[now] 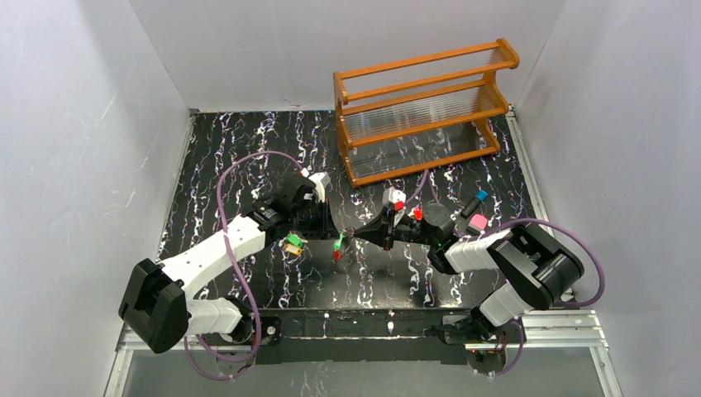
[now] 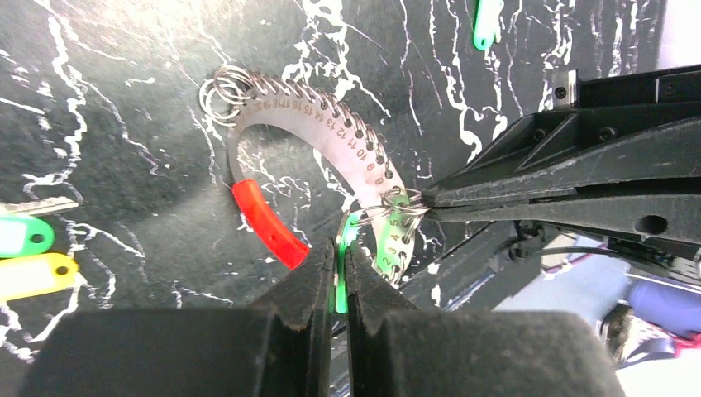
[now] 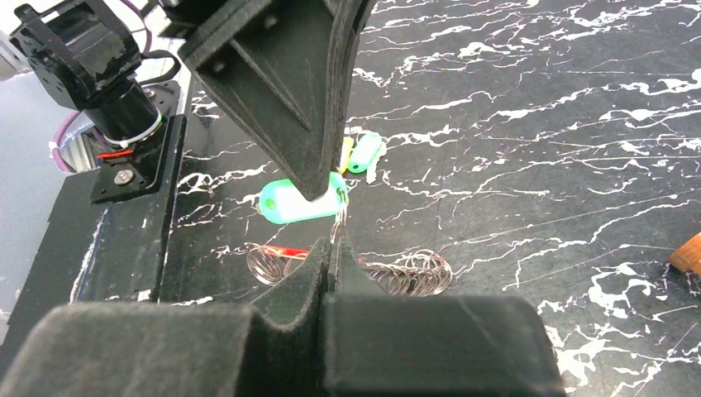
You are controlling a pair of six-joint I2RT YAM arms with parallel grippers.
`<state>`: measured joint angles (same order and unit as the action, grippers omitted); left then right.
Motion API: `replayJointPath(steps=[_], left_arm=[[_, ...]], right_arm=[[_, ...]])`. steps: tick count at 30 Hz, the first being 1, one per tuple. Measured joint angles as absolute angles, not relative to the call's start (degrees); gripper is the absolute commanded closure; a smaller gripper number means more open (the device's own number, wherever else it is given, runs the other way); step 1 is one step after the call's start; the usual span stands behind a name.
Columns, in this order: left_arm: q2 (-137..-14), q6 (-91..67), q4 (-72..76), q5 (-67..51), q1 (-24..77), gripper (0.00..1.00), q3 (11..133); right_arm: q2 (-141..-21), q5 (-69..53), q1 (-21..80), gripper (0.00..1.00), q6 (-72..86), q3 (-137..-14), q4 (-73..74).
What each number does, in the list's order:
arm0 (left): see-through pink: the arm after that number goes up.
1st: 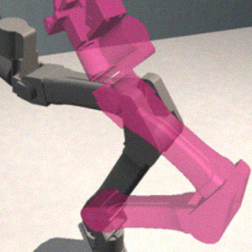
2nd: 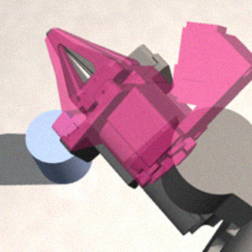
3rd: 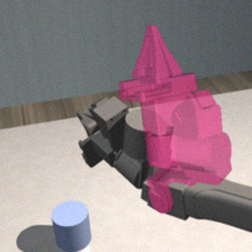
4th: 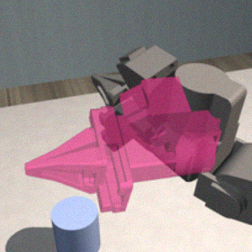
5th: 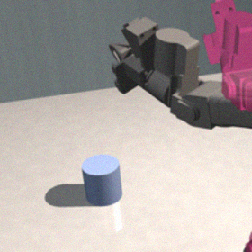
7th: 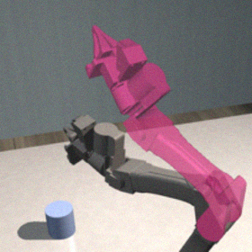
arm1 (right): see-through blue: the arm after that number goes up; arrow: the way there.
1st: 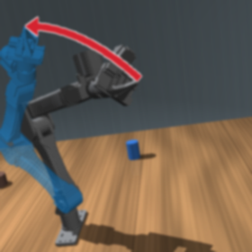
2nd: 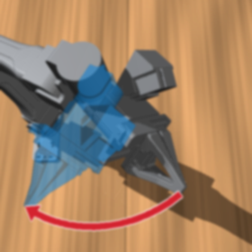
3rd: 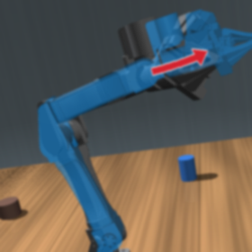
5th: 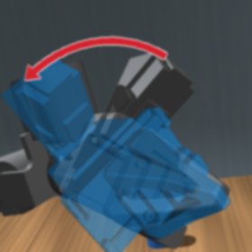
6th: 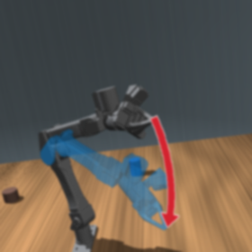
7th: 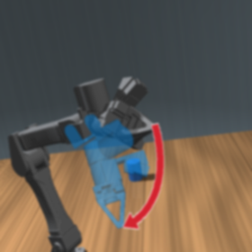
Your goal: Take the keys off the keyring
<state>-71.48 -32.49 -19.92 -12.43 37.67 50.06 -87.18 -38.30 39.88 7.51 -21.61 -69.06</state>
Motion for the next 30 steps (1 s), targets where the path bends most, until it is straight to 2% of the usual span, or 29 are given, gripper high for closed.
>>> replayJointPath(steps=[8,13,21,25,30], left_arm=[[-71.46,-38.79,-9.96,-16.99,37.43,1.00,42.65],[-71.48,-39.64,-8.32,-17.02,37.43,1.00,42.50],[-71.77,-30.02,-17.87,-15.14,37.32,1.00,53.01],[-72.36,-25.58,-20.84,-14.83,37.23,1.00,56.21],[-74.59,-22.28,-23.81,-14.79,37.23,1.00,57.12]], right_arm=[[-86.63,-37.71,39.70,0.99,10.72,-19.03,-72.99],[-87.64,-37.60,39.33,0.97,11.53,-18.81,-75.20],[-84.53,-35.73,39.07,0.64,8.27,-18.85,-67.85],[-80.71,-34.11,39.03,0.56,6.20,-19.18,-60.27],[-77.28,-32.73,39.00,0.53,4.47,-23.33,-47.79]])
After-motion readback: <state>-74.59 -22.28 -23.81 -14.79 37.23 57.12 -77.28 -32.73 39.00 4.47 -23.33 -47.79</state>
